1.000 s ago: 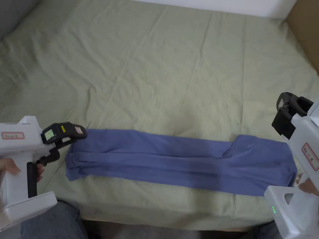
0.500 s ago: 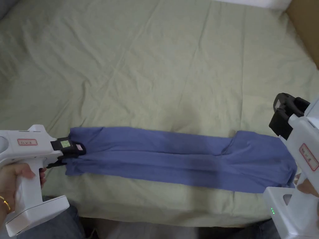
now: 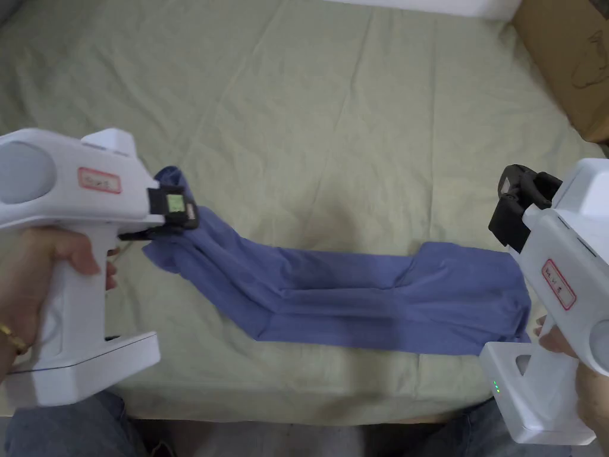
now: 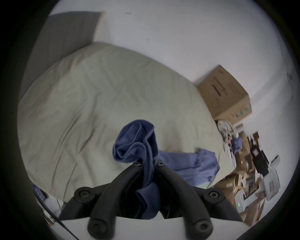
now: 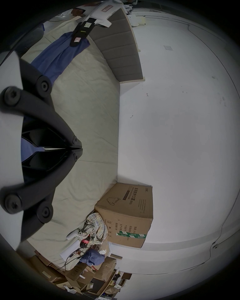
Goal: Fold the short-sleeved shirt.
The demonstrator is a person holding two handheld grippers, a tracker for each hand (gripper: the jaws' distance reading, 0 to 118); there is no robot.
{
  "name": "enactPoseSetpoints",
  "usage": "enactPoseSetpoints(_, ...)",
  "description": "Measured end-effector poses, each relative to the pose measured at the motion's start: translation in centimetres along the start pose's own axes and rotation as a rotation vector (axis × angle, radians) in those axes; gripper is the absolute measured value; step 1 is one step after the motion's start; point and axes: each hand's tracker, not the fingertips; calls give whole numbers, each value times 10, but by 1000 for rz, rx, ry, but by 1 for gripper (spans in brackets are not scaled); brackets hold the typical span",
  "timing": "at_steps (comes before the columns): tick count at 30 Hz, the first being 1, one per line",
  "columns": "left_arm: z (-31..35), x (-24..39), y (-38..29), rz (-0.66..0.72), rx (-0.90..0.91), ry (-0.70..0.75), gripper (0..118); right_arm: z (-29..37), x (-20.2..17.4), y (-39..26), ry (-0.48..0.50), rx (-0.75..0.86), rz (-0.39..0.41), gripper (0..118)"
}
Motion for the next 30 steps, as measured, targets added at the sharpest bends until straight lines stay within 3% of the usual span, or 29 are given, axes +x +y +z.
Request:
enactPoseSetpoints(9,-109,113,-31,-339,-218,32,7,25,42,-10,-62,17,-40,0)
enactPoseSetpoints(12,-158,131,-56,-399,-300,86,7,33,58,-13,-94,14,-63,0)
enactPoseSetpoints(15,-201,133,-75,-351,-329,115,8,40,71,-19,-127,10,-68,0)
enactPoseSetpoints(17,-217,131,-83,-273,-328,119,22,43,82,-24,-143,3,-74,0)
enactPoseSetpoints(18,-222,131,-86,-252,-319,116,34,43,86,-27,-150,-2,-76,0)
enactPoseSetpoints(20,-226,133,-89,-244,-320,74,70,43,91,-30,-164,-17,-81,0)
enactPoseSetpoints(22,-223,136,-90,-237,-316,36,89,45,87,-30,-166,-18,-93,0)
enactPoseSetpoints(25,-199,140,-73,-226,-278,-43,91,45,82,-28,-159,-17,-102,0)
enactPoseSetpoints(27,-173,135,-58,-191,-145,-86,91,44,79,-26,-149,-9,-99,0)
enactPoseSetpoints(29,-145,124,-46,-199,10,-51,89,46,72,-23,-136,0,-94,0)
enactPoseSetpoints(30,-136,120,-44,-215,69,-8,82,46,71,-22,-129,5,-90,0)
